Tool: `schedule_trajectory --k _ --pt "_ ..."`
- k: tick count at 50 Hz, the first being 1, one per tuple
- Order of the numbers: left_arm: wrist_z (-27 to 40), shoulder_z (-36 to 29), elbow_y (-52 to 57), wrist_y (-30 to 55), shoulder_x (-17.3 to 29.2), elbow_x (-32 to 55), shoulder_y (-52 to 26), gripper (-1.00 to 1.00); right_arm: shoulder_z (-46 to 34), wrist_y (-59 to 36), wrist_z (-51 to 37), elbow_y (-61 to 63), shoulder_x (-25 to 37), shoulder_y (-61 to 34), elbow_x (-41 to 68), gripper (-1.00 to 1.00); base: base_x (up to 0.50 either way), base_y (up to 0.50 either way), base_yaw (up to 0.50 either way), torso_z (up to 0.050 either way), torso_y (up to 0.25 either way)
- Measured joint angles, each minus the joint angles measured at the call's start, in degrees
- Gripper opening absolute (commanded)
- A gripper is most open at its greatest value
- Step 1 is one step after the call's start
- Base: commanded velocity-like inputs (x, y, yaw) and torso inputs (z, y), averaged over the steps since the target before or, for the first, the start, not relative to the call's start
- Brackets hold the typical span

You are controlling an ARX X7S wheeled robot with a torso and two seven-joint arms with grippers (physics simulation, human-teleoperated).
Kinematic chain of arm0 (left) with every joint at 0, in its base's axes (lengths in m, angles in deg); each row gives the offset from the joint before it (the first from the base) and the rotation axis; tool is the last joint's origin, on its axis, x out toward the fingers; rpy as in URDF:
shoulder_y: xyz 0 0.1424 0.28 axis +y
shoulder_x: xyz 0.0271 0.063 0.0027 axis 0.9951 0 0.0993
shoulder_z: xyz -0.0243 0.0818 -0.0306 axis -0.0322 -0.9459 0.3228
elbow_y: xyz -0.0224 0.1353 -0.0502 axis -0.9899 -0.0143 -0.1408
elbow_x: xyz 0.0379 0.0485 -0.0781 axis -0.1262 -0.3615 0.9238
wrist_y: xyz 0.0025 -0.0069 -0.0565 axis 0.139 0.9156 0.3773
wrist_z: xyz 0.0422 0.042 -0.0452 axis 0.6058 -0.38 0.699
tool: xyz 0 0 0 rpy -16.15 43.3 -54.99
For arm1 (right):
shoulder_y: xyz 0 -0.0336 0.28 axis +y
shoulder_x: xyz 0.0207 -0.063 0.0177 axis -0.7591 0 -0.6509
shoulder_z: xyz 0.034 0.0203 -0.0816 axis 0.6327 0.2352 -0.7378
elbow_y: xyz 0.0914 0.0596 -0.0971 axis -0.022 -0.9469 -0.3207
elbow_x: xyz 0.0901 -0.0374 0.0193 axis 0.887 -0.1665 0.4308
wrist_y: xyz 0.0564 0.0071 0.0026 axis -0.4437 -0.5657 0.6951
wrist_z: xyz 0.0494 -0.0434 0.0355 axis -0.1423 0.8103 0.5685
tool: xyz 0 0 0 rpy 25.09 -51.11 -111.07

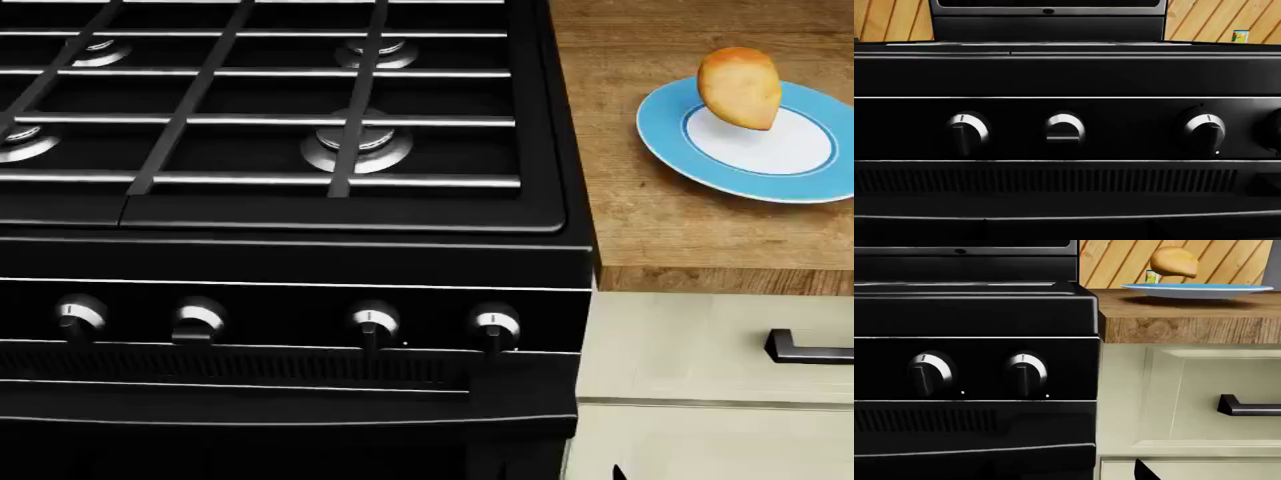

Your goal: Pick the chicken breast from the counter and place it in the microwave.

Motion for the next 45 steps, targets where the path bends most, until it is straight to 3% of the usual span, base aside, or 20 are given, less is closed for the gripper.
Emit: schedule_trajectory --k 21,45 --pt "4.2 -4.1 -1.2 -1.0 2.0 2.2 -1.0 1.0 -4.0 0.7 -4.4 -2.3 4.5 -1.5 3.4 1.0 0.0 0.0 0.0 0.0 0.0" --pt "5.8 -7.0 -0.6 -1.4 4.4 5.4 -0.8 1.0 -5.4 0.3 -6.5 -1.3 6.2 -1.1 6.0 1.0 0.0 0.0 0.0 0.05 0.0"
